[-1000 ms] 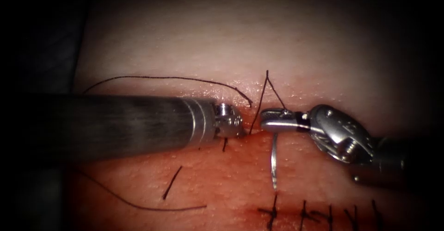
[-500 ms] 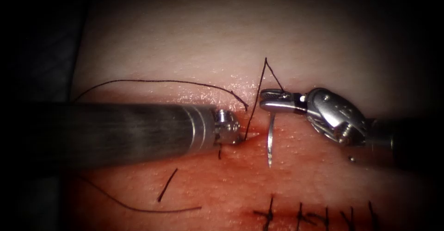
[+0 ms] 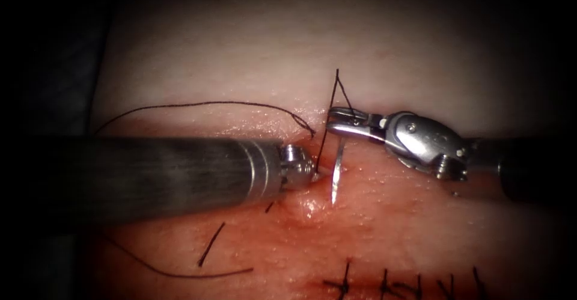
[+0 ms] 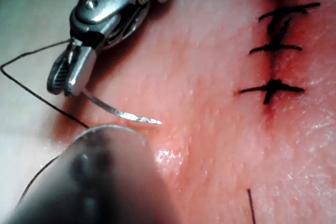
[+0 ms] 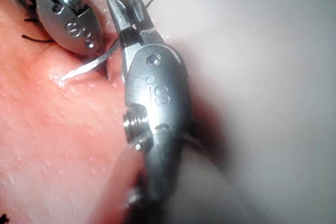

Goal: Wound Closure
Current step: Pierce the needle through the bottom of the incision using the right needle driver.

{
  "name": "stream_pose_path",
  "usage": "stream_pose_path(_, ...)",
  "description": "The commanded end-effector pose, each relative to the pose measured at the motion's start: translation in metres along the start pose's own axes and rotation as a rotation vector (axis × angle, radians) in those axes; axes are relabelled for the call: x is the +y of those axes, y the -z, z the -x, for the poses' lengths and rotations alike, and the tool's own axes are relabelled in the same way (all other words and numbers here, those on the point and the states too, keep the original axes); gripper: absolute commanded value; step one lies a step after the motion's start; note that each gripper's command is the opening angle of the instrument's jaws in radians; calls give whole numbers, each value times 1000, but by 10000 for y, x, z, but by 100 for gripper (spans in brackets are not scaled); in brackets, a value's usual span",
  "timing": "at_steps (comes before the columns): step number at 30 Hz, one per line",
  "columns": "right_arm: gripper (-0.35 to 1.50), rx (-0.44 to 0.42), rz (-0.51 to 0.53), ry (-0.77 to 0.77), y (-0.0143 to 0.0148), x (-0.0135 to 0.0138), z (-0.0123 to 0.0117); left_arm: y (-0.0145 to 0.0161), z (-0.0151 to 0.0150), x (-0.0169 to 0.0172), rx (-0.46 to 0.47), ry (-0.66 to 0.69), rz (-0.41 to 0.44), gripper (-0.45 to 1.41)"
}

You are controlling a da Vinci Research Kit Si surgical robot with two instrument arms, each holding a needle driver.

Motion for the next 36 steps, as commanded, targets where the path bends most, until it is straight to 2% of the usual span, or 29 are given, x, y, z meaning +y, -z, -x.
stream_pose_path(1,-35,1,1,35,-11,3,6,-6,-3,-3,2,-2,-1,81)
stream_pose_path(15,-35,0,32,239,-17,13,17,-2,1,3,29,-1,-7,69)
stream_pose_path(21,-35,-11,22,282,-12,-4,41,1,0,0,48,4,-6,69)
stream_pose_path(22,-35,-16,14,285,-10,-12,52,3,-1,0,57,6,-8,69)
stream_pose_path(25,-35,-26,8,285,-6,-21,67,4,-1,0,65,8,-10,69)
stream_pose_path(28,-35,-26,10,254,0,-25,75,6,-1,-1,77,17,-11,69)
stream_pose_path(36,-35,-44,8,230,4,-28,73,16,0,-3,128,29,-20,59)
